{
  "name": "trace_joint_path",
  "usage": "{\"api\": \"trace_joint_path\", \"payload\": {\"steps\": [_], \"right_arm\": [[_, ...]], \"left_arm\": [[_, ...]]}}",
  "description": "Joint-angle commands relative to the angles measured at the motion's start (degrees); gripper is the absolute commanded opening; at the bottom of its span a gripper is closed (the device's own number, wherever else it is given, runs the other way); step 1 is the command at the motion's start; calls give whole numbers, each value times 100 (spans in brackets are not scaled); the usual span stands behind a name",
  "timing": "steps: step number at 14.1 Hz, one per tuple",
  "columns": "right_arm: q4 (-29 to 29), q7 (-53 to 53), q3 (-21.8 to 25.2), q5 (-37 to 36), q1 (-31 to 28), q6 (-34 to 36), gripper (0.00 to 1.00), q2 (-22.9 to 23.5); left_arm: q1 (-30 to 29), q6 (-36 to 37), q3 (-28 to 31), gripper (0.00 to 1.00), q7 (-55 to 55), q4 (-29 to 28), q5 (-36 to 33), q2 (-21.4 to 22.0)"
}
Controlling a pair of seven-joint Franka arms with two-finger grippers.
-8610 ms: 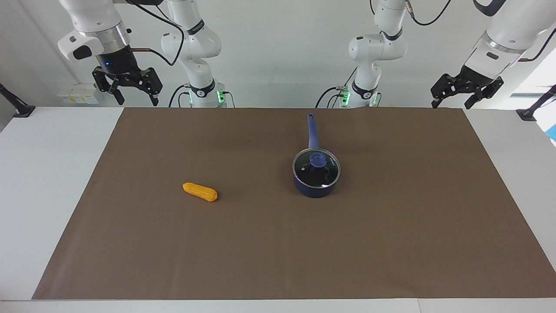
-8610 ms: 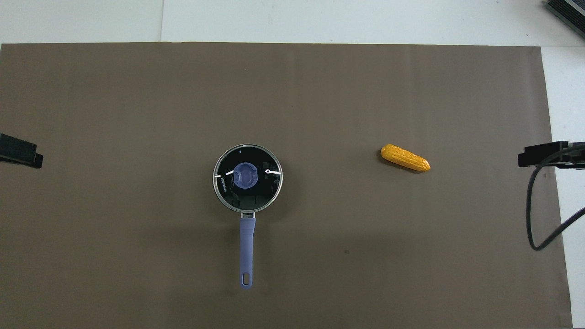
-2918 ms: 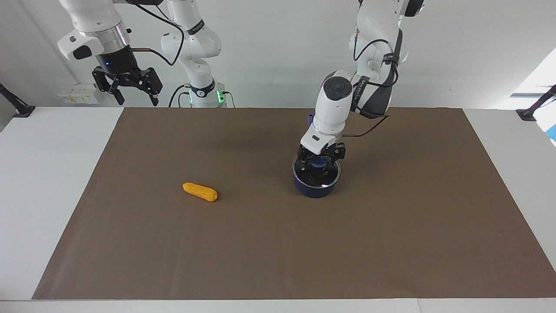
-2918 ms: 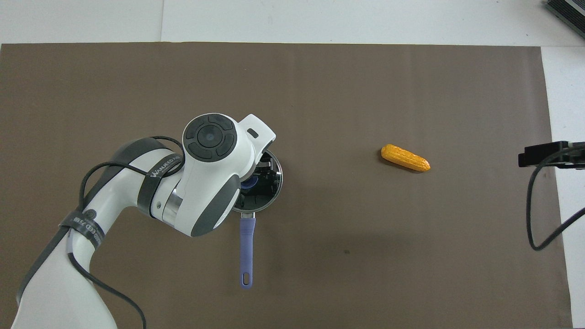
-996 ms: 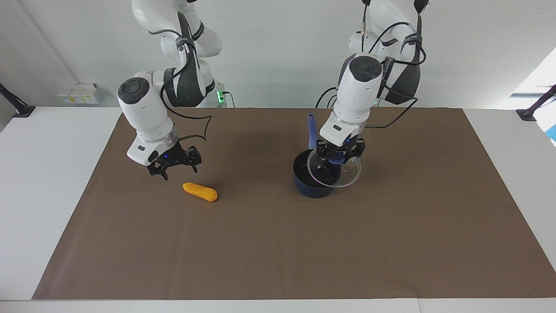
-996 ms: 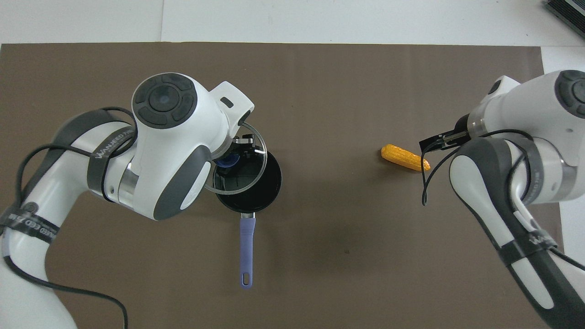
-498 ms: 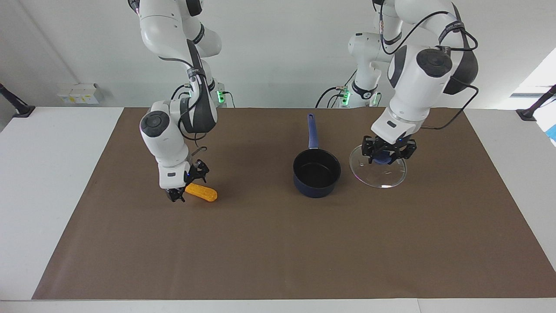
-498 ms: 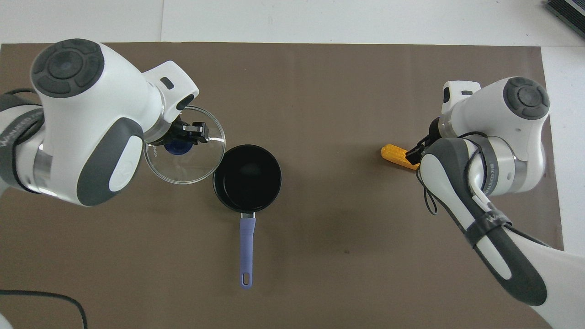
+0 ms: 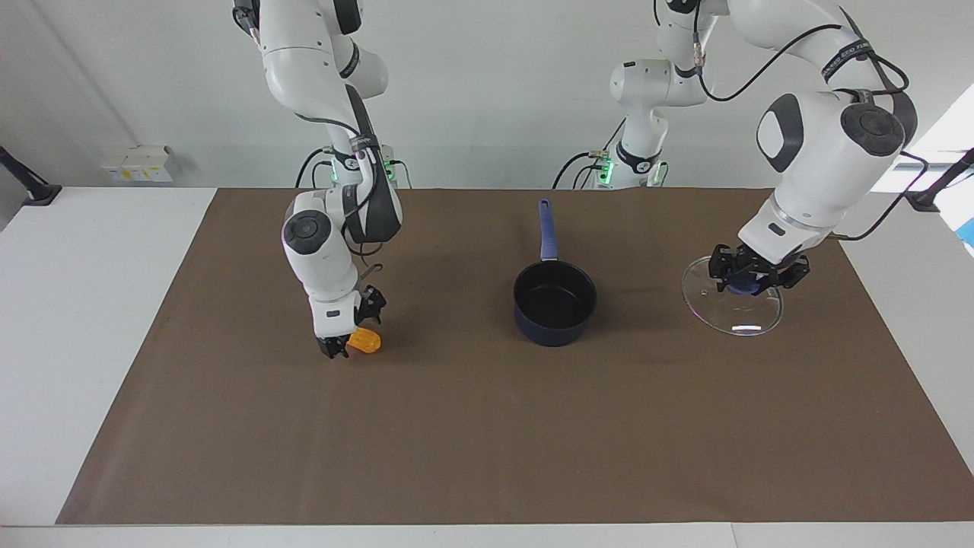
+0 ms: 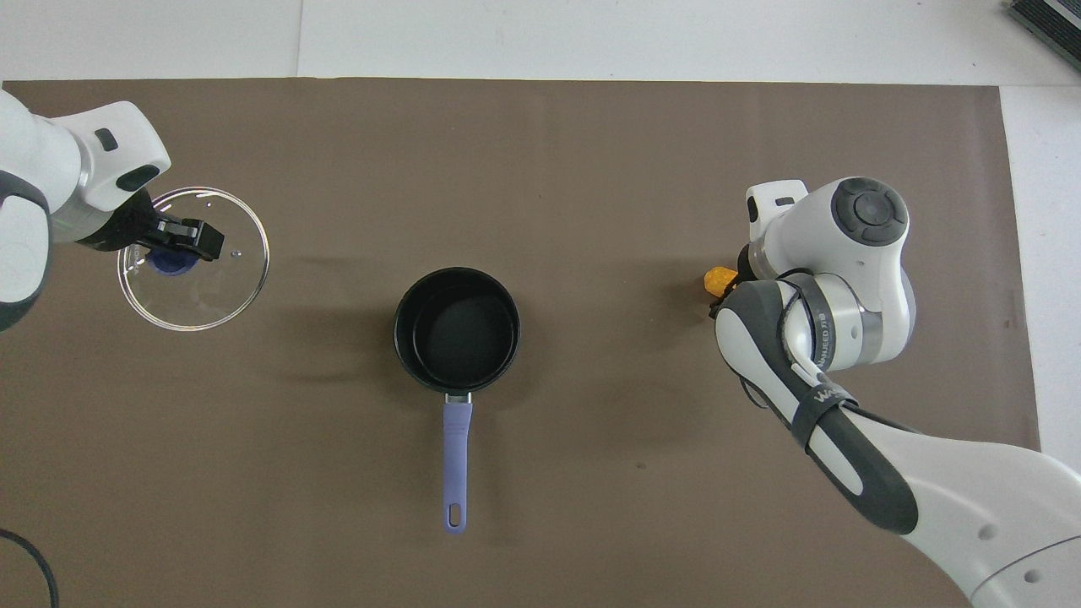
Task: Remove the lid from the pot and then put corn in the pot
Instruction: 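Lift the lid off with the left gripper while the right gripper grasps corn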
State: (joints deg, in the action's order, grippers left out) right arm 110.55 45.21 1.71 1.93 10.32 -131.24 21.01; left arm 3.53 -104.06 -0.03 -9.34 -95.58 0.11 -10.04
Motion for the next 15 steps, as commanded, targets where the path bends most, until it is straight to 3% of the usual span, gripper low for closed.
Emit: {"api": "trace_joint_path", "payload": {"steps": [1,4,5,6,7,8,11,15], "right_arm": [[256,189,-13,10,-109,-174,100,-132],[283,181,-13,1,-144,-192,100,-150],[283,172,-13,1,-144,-192,71,-150],[283,94,-13,1,-127,-183,33,-150],[283,-12,-13,9,-144,-174,5,-150],[274,-352,-13,10,-144,-113,0,-150],[125,-1154,-13,10,-65,185,0,-219],[-173,-1786,-4,10,-65,686,0,-649]], "left_arm": [[-317,-157,-58,0,-347,-478,-2,230],[-668,-684,-58,0,-542,-1040,24,230],[-757,-886,-58,0,-560,-1224,51,230],[-827,-1070,-58,0,-629,-1383,51,230],[-863,-1212,-58,0,-708,-1515,51,221],[-1002,-1361,-58,0,-718,-1673,51,204],[-1169,-1871,-58,0,-771,-2112,51,151],[-1241,-2390,-58,0,-753,-2597,51,151]]}}
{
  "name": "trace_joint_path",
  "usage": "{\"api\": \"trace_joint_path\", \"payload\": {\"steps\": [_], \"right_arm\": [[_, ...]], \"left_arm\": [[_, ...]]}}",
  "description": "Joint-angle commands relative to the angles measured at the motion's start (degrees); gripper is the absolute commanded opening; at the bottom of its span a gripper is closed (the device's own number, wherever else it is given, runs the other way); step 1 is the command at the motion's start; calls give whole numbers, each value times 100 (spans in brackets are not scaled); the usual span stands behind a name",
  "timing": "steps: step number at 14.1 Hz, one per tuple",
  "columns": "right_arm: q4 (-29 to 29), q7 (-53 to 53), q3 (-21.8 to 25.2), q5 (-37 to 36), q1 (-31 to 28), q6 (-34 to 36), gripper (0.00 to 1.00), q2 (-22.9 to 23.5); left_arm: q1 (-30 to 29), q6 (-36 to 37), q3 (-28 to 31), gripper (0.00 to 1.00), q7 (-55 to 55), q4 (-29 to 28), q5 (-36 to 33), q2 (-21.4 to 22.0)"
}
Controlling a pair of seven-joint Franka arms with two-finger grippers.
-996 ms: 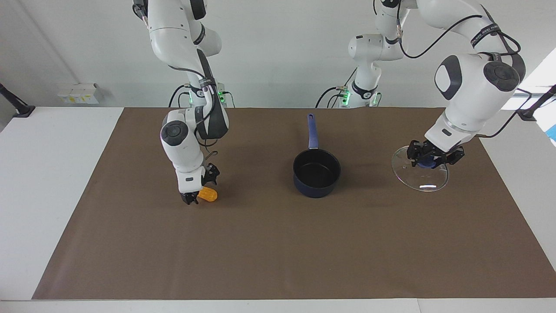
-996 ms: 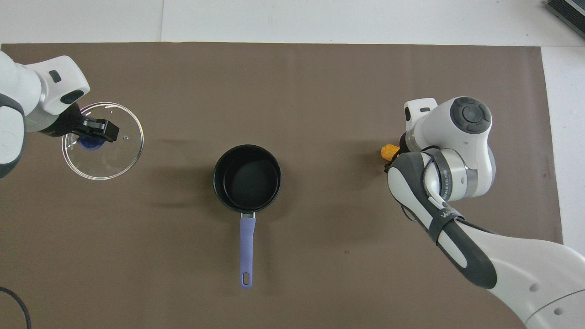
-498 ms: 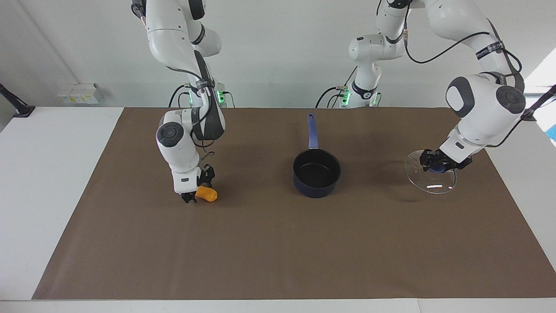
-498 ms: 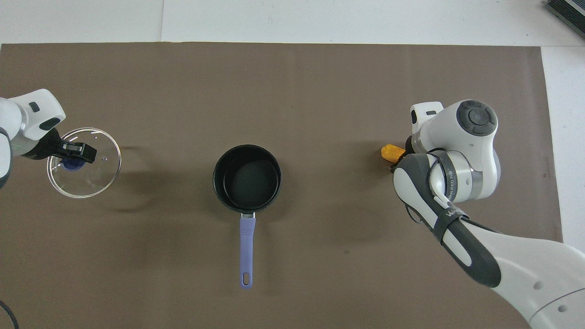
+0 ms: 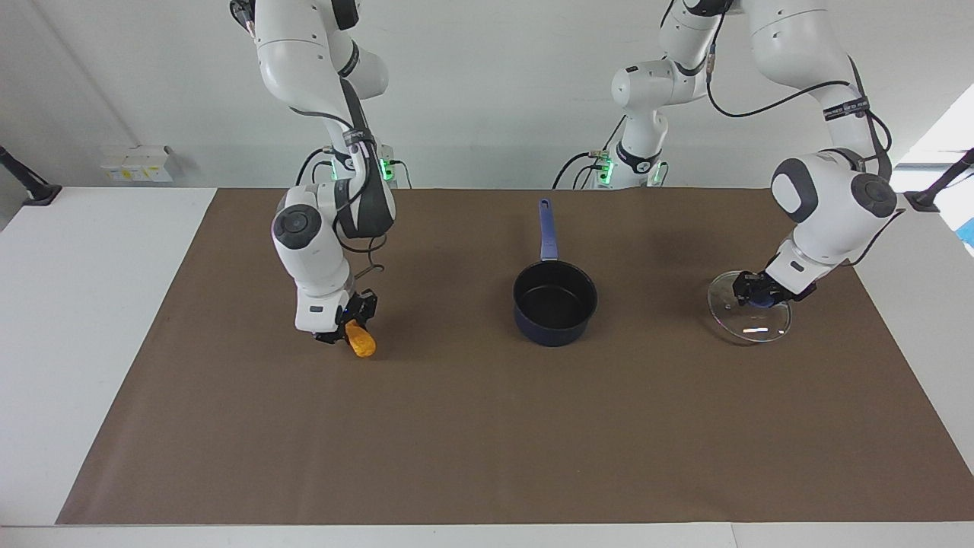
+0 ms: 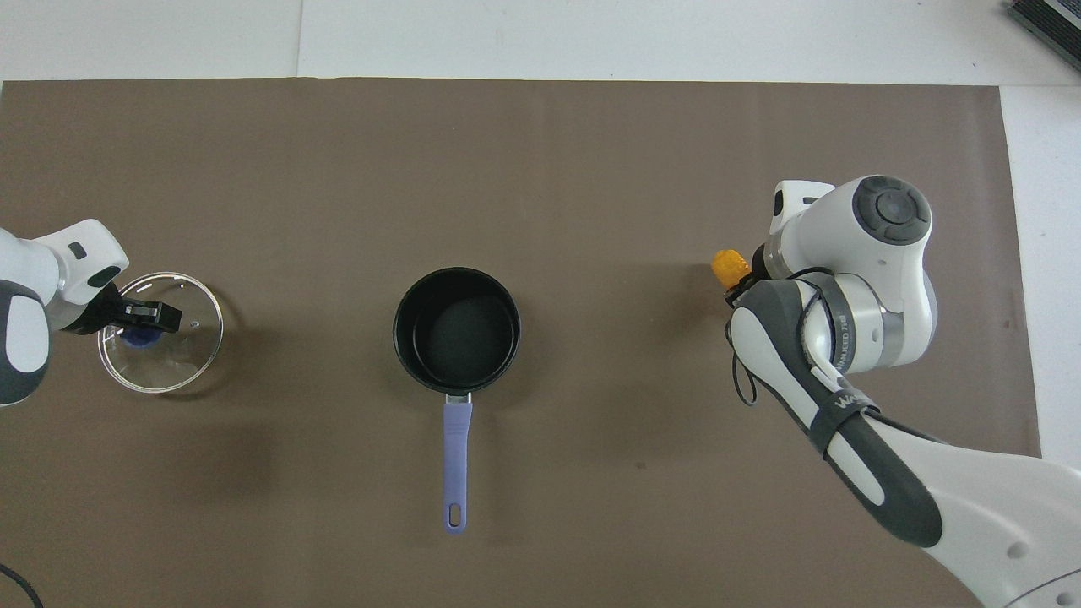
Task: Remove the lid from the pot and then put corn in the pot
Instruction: 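Set the lid down with the left gripper while the right gripper carries corn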
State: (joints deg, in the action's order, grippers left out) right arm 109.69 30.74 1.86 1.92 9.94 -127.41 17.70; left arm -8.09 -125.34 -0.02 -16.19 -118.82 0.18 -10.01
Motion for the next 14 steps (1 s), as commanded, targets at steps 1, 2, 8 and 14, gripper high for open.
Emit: {"api": "trace_joint_path", "payload": {"steps": [1,2,8,14], "right_arm": [[-192,-610,-28,10,-27,505,0,-407],[-315,-944,-28,10,-27,689,0,-469],[-1009,-2869,-72,1,332,1481,0,-593],[-1318,-4829,-81,150,1325,1526,0,-522]], "left_arm": [[-79,-263,-60,23,-51,-256,52,148],[-79,-263,-60,59,-95,-221,52,140],[-52,-228,-60,100,-51,60,87,-1],[149,306,-121,100,456,885,88,17]]}}
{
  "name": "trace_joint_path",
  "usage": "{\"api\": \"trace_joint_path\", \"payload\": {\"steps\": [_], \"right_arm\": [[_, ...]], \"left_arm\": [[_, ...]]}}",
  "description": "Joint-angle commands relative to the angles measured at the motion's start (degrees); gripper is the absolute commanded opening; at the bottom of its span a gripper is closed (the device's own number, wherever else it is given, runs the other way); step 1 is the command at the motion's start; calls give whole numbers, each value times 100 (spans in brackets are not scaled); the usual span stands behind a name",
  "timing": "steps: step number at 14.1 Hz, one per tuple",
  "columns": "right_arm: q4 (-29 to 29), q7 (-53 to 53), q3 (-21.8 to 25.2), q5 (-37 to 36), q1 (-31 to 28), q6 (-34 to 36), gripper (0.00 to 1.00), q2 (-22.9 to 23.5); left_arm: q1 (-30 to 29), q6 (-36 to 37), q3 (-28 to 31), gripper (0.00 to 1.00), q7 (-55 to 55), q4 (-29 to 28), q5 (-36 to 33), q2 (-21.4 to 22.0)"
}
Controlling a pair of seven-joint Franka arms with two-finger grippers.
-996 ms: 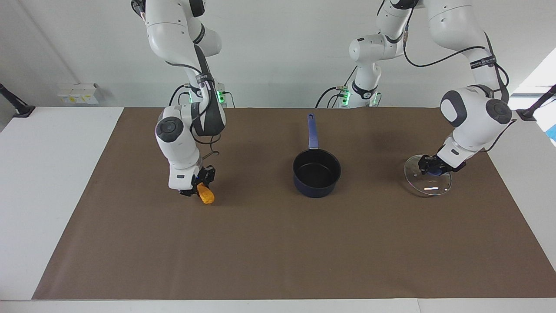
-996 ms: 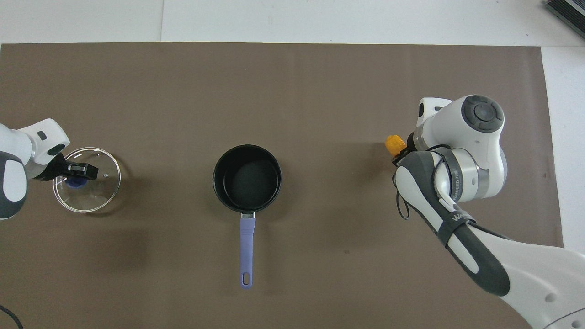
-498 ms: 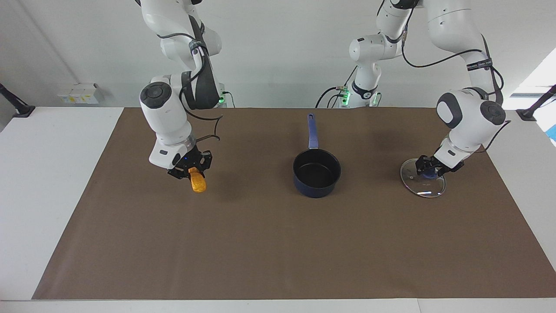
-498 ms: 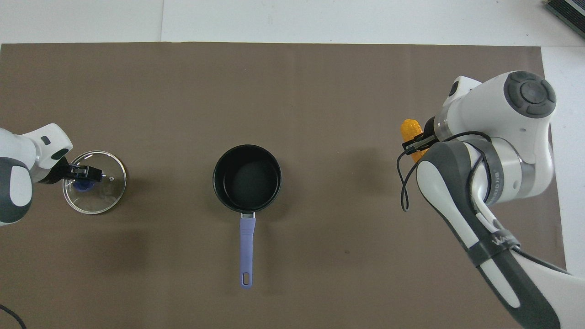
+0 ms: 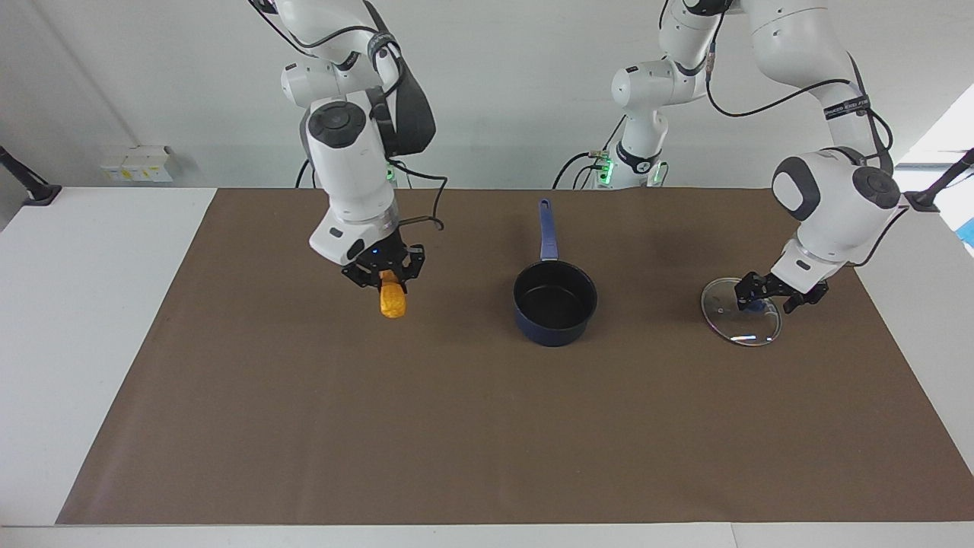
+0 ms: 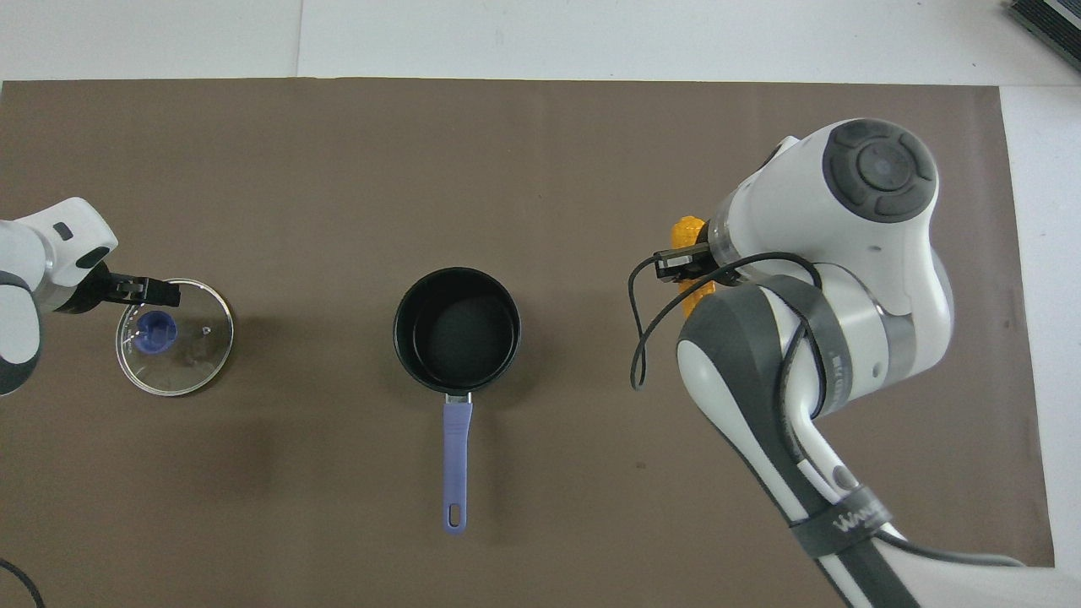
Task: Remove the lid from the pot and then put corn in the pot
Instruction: 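Set the lid down with the left gripper while the right gripper carries corn, then lower the yellow corn into the pot and open the right gripper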
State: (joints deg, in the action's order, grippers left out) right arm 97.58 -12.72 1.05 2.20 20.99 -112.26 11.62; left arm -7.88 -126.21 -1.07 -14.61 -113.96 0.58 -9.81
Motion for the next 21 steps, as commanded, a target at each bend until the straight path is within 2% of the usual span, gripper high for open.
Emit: {"api": "trace_joint_path", "payload": {"steps": [1,3,6,9,13,15,19,21], "right_arm": [[-160,-668,-43,167,360,2,0,86],[-440,-1037,-70,386,641,11,0,191],[-862,-1811,-70,369,1108,-120,0,622],[-863,-2181,-114,369,1450,-428,0,824],[-916,-2506,-114,360,1828,-1059,0,1351],[-1152,-2533,-114,352,1873,-1114,0,1623],[-1855,-2533,-114,360,1864,-1131,0,2229],[-1839,-2534,-114,395,1865,-1123,0,2213]], "left_arm": [[242,595,-7,100,518,584,38,6],[382,947,-24,100,966,848,30,58],[673,1597,-33,100,1636,1182,-23,251],[744,2133,-33,100,1750,1508,-23,409],[744,2784,-42,100,1856,1500,-14,1041],[744,2943,-42,100,1847,1465,-6,1226],[727,3232,-33,100,1716,1727,30,1219],[726,3470,-25,100,1497,2035,38,1157]]}}
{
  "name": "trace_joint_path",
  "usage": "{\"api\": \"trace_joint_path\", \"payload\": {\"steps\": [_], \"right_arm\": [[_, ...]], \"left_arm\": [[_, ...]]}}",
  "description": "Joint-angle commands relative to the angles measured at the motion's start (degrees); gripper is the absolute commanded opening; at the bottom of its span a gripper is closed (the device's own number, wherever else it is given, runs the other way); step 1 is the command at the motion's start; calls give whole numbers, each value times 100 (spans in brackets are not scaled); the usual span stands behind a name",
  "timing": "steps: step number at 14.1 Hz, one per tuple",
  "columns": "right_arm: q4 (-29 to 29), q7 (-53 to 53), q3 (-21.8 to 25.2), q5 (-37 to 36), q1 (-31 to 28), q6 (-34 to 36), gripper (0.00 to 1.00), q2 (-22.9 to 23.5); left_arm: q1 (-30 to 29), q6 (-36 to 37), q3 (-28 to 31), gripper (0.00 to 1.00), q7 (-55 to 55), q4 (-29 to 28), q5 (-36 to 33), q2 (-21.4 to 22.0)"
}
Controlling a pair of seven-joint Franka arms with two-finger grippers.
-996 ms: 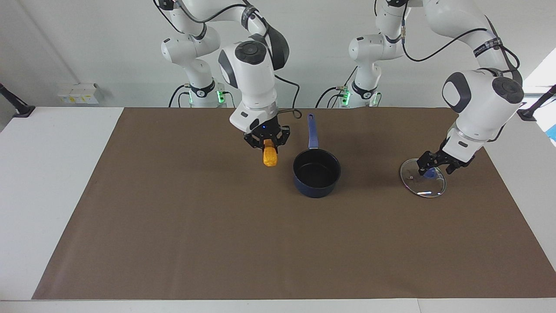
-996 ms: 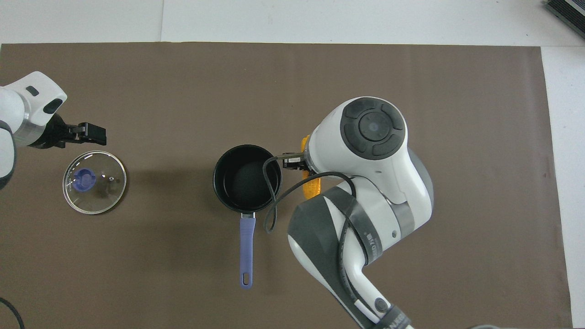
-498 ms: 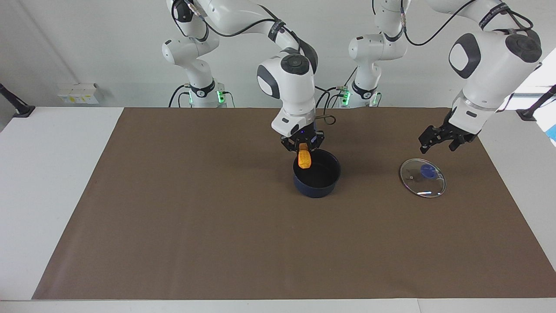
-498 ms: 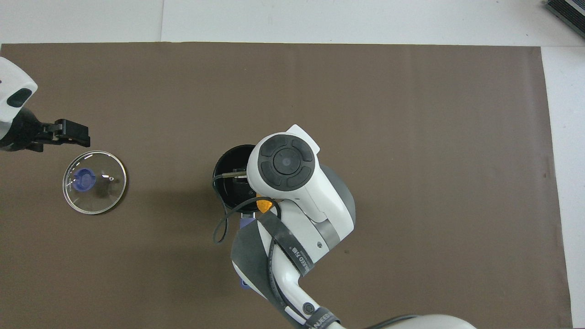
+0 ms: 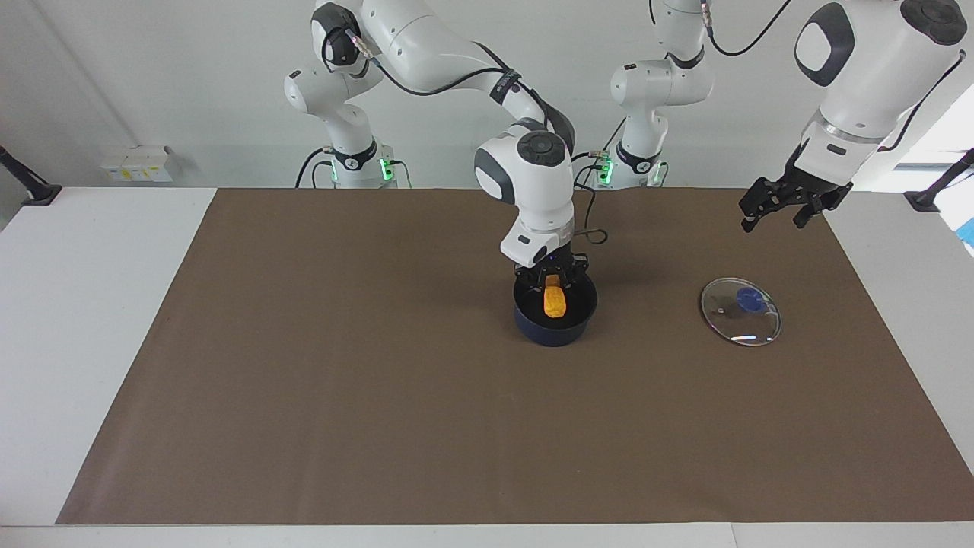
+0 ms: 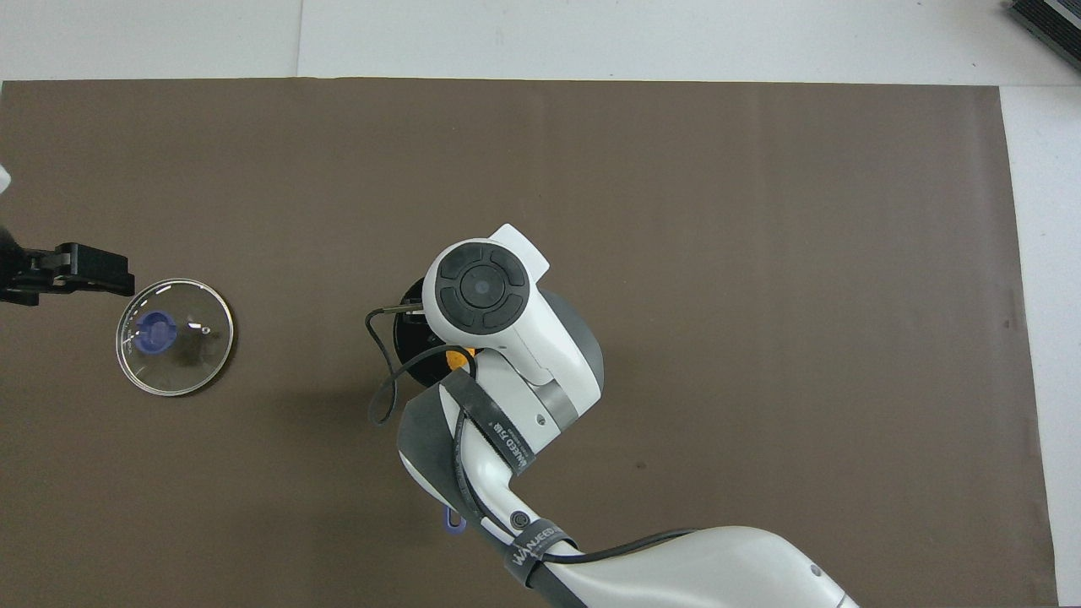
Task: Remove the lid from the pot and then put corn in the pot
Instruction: 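Lower the yellow corn into the pot and open the right gripper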
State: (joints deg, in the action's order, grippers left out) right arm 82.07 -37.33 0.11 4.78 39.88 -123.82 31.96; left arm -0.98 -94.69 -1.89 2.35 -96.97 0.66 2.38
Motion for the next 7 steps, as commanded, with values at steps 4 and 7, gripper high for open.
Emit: {"api": "trace_joint_path", "payload": {"steps": [4,7], "right_arm": [[-34,-55,-38,164,-15,78,0,92],[256,-20,-55,348,-15,78,0,-57]], "left_arm": [[63,540,48,100,-279,548,4,-106],[63,574,39,100,-314,574,-48,-124]]}}
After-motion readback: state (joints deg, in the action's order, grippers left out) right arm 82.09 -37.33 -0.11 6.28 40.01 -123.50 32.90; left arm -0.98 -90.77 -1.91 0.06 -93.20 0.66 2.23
